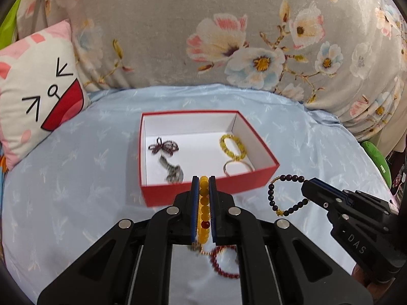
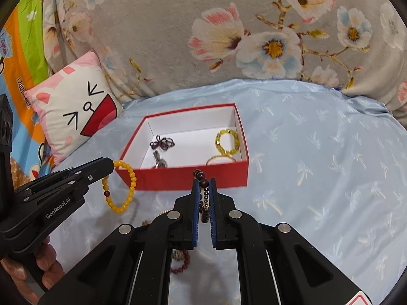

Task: Organize jewelry
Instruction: 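Carry the yellow bracelet with the left gripper while the right gripper carries the brown bracelet over the box, then open the left gripper over the box while the right gripper releases the brown bracelet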

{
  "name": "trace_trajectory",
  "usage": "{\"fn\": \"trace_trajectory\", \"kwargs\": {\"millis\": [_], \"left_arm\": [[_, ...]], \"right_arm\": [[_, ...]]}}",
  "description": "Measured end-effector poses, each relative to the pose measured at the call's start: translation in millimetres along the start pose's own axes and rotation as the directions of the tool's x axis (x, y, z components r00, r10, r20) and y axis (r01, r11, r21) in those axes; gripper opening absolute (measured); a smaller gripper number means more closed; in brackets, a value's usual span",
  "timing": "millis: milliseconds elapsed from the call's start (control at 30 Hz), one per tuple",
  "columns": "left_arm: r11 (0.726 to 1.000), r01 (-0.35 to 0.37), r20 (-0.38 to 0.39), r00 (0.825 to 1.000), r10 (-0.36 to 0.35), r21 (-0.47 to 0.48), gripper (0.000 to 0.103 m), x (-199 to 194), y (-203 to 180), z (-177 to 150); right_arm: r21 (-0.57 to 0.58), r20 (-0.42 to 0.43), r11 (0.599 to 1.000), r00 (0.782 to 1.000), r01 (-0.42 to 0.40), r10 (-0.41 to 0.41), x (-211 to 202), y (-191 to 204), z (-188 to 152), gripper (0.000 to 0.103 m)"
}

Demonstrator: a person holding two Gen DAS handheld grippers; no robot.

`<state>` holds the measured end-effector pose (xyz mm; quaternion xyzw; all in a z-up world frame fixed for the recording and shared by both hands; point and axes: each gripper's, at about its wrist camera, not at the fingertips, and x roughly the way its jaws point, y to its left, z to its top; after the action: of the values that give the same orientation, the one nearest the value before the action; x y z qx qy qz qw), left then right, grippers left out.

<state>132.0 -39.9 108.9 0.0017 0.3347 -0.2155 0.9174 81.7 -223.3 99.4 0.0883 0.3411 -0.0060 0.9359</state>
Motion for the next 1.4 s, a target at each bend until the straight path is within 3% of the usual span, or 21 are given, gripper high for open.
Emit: {"fn": "trace_trajectory", "kwargs": {"millis": [500, 800, 1167, 1233, 1267, 1300, 1333, 1400], "left_arm": [[0.998, -0.062, 0.046, 0.997, 0.062, 0.007, 0.007, 49.1, 8.4, 62.5], [0.996, -0.089, 0.011, 0.996, 0.089, 0.000, 0.007, 82.8, 20.0, 65.7], [0.994, -0.107, -0.041, 0.993, 0.107, -0.011, 0.007, 111.8, 34.1, 55.7], [0.993, -0.119, -0.051, 0.992, 0.118, -0.007, 0.008, 114.9, 33.7, 52.9], [0.993, -0.119, -0.051, 0.992, 0.118, -0.004, 0.008, 115.4, 33.4, 51.7], [0.992, -0.127, -0.053, 0.991, 0.126, -0.003, 0.015, 115.6, 33.2, 50.2], [0.992, -0.130, -0.056, 0.990, 0.130, -0.004, 0.024, 115.9, 33.2, 48.9], [0.990, -0.139, -0.054, 0.989, 0.138, -0.013, 0.032, 114.8, 33.9, 46.7]], "right_arm": [[0.006, 0.028, 1.000, 0.999, -0.017, 0.017, 56.2, 3.7, 63.8, 0.007], [0.013, -0.009, 0.999, 0.999, -0.031, 0.031, 97.0, 4.2, 75.1, 0.007], [0.014, -0.081, 1.000, 0.997, -0.019, 0.020, 135.5, 4.0, 64.6, 0.008], [0.011, -0.083, 1.000, 0.996, -0.009, 0.010, 137.8, 3.7, 63.4, 0.012], [0.012, -0.081, 1.000, 0.997, 0.002, 0.000, 137.2, 3.3, 62.4, 0.021], [0.019, -0.077, 1.000, 0.997, 0.009, -0.007, 135.9, 2.2, 61.3, 0.031], [0.024, -0.073, 1.000, 0.997, 0.009, -0.007, 134.7, 0.3, 60.4, 0.034], [0.037, -0.068, 0.999, 0.998, 0.013, -0.010, 130.7, -2.5, 57.8, 0.035]]}}
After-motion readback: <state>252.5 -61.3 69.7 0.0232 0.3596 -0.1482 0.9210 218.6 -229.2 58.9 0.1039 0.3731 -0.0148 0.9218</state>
